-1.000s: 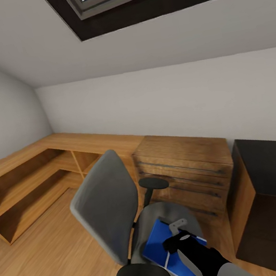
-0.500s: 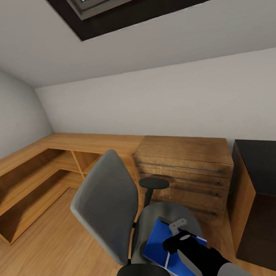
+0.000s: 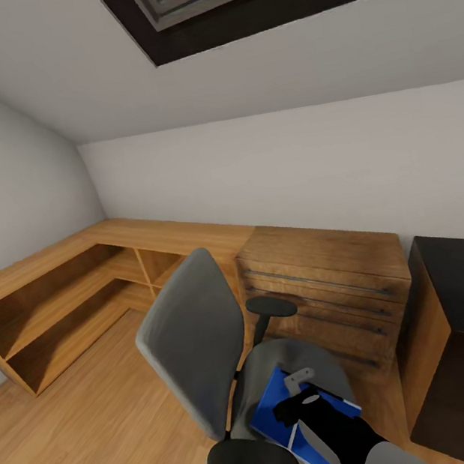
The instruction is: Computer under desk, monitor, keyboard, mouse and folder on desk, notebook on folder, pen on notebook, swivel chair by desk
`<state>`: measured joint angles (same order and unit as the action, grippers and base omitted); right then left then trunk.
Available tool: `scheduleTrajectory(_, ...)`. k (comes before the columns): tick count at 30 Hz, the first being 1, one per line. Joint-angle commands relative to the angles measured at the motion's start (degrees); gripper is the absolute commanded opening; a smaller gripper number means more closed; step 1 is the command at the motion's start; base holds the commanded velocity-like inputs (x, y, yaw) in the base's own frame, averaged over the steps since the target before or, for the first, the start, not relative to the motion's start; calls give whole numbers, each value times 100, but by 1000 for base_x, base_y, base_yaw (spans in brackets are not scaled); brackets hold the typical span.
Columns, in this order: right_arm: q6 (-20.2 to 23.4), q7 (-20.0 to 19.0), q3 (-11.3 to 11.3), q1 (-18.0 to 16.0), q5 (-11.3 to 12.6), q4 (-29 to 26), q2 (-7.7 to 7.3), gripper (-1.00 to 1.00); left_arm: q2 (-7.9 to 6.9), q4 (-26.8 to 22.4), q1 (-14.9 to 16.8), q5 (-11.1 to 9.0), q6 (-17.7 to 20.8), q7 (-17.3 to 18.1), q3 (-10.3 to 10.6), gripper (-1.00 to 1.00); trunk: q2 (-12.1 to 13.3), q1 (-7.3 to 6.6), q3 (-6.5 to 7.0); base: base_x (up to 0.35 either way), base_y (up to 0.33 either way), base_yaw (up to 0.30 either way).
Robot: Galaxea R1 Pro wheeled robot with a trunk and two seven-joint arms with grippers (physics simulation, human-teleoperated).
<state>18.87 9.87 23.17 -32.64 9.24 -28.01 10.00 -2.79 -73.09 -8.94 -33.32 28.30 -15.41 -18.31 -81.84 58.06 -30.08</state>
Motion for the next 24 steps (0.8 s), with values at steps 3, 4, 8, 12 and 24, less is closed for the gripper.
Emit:
scheduleTrajectory(3, 22, 52, 30, -6, 52, -3, 0, 100, -2, -12, -3, -59, 17, -48, 2, 100, -3, 0, -5, 0, 0, 3)
scheduleTrajectory(4, 20, 53, 27, -6, 50, -3, 0, 100, -2, -12, -3, -58, 17, -45, 0, 100, -3, 0, -5, 0, 0, 1)
scheduleTrajectory(8, 12, 58, 16, -6, 44, -3, 0, 100, 2, -12, -3, -46, 17, -41, -2, 100, -84, 44, -41, 0, 0, 0)
scheduleTrajectory(12, 30, 59, 13, -6, 43, 7, 0, 100, 5, -14, -3, -44, 17, -41, -2, 100, -244, 132, -113, 0, 0, 0)
scheduleTrajectory(24, 55, 59, 12, -6, 47, 46, 0, 100, 6, -12, -3, -43, 17, -41, -3, 100, -725, 396, -328, 0, 0, 0)
